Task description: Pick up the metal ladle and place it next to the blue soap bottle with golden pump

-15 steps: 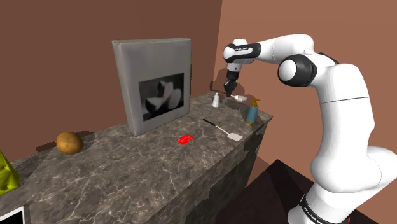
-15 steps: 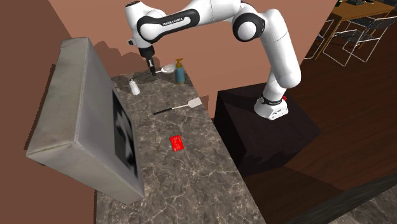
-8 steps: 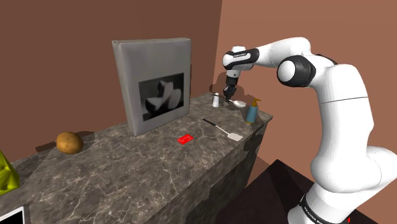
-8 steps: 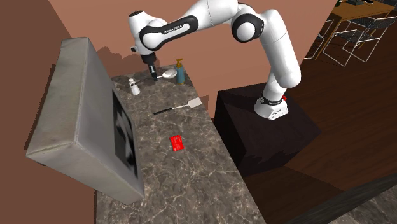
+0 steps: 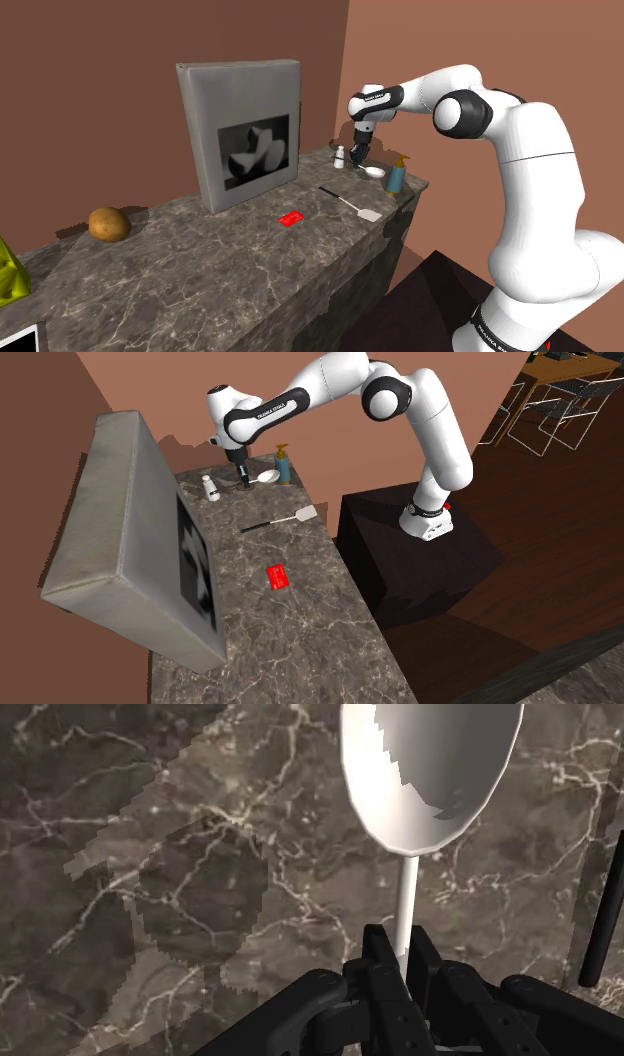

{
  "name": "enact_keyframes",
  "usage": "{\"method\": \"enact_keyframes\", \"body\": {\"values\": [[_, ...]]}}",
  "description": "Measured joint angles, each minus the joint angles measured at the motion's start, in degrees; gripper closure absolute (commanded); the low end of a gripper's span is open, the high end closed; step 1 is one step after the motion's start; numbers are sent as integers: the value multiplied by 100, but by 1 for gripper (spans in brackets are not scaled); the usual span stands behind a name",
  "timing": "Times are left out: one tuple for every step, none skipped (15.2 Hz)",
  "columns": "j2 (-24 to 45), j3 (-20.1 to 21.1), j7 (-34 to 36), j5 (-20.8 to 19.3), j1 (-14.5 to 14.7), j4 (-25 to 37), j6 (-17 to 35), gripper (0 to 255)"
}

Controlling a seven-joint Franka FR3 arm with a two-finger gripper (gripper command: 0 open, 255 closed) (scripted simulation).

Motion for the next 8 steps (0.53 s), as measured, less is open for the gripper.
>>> {"method": "enact_keyframes", "body": {"values": [[32, -1, -6, 0, -1, -41, 74, 255], [72, -2, -7, -2, 1, -57, 129, 255], [101, -3, -11, -3, 2, -66, 167, 255], [120, -4, -15, -3, 1, -104, 224, 255], [161, -5, -16, -4, 3, -114, 276, 255], [220, -6, -18, -5, 5, -90, 311, 255], [249, -7, -18, -6, 9, -139, 388, 255], [286, -7, -21, -7, 10, -168, 453, 255]]}}
